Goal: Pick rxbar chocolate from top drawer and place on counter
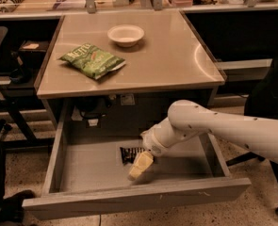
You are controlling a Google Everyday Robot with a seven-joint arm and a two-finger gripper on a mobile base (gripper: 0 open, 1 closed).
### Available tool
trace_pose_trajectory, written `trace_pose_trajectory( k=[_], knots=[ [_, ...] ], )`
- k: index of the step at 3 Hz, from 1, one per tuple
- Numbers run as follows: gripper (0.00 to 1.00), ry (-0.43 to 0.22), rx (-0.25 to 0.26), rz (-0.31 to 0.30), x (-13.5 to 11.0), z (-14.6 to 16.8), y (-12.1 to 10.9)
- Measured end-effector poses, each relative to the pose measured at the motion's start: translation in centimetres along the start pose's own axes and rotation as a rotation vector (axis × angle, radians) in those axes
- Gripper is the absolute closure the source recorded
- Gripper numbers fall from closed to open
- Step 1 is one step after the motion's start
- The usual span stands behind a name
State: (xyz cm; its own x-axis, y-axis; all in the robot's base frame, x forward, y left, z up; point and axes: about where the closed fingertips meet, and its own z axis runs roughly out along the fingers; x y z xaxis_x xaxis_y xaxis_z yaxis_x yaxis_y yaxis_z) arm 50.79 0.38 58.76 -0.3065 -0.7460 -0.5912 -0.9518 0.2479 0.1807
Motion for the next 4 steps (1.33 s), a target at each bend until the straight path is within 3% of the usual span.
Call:
trace_pose_trajectory(
  k=[4],
  knots=[
    [0.89,0.000,0.000,0.000,0.00,0.01,0.01]
  ],
)
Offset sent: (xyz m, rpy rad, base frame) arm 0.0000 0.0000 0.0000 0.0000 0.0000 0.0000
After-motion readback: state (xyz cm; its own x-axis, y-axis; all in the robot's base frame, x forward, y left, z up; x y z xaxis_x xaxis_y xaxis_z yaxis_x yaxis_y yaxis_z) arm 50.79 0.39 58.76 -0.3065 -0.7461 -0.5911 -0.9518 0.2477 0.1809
